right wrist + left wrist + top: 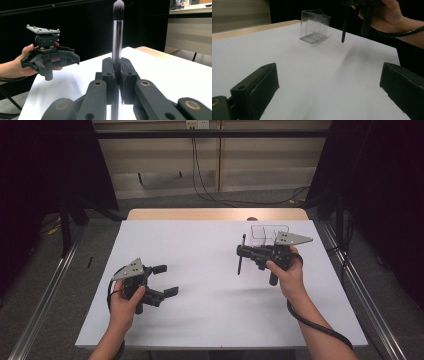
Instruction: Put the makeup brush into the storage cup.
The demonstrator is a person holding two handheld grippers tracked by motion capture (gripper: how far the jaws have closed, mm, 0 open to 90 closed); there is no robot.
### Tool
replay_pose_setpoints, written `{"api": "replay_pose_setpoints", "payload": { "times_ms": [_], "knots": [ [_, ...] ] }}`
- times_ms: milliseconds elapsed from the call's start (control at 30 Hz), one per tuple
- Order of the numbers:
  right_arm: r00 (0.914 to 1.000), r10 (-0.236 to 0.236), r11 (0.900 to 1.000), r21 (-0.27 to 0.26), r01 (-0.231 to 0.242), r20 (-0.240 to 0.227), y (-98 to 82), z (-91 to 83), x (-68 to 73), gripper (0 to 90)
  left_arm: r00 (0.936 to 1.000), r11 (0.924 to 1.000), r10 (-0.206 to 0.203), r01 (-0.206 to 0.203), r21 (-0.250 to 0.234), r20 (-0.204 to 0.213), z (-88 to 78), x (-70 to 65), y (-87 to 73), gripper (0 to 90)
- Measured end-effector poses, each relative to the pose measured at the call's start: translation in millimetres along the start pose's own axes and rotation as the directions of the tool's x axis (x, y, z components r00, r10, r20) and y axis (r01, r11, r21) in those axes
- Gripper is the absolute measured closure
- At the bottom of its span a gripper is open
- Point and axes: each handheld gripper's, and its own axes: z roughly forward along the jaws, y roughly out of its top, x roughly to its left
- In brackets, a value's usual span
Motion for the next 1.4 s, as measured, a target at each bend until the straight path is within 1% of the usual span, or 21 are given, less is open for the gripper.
{"api": "replay_pose_setpoints", "payload": {
  "times_ms": [100,300,667,900,1100,1300,1400],
  "knots": [
    [1.0,0.001,1.0,-0.001,-0.001,0.004,0.1,-1.3,-1.5,84.7,1.0,1.0,-0.003,0.003,-0.005,-0.003,-3.0,0.1,-1.2,2.0],
    [1.0,0.0,1.0,0.003,0.0,0.009,-0.3,-3.5,-2.7,84.8,0.9999,1.0,0.005,-0.005,0.002,-0.011,-7.8,-0.7,-2.2,2.1],
    [0.9999,-0.001,1.0,-0.001,0.001,0.017,0.7,-8.5,-5.3,84.7,0.9998,1.0,0.002,-0.002,0.001,-0.02,-15.0,-1.4,-5.0,2.1],
    [0.9996,-0.005,1.0,0.003,0.005,0.027,1.4,-11.1,-6.9,84.7,0.9994,1.0,0.002,-0.002,0.003,-0.035,-21.4,-0.9,-6.6,2.2],
    [0.9995,-0.005,1.0,0.004,0.005,0.03,0.1,-13.8,-7.6,84.7,0.999,1.0,0.001,-0.001,-0.006,-0.045,-26.1,0.6,-7.5,2.2],
    [0.999,0.0,1.0,0.008,0.0,0.044,-0.8,-17.9,-10.9,84.7,0.9986,1.0,0.004,-0.004,0.0,-0.052,-31.0,0.5,-8.6,2.3],
    [0.9986,-0.003,1.0,0.0,0.003,0.052,0.7,-20.9,-12.9,84.7,0.9983,1.0,0.007,-0.007,0.005,-0.059,-34.2,1.2,-9.9,2.3]
  ]
}}
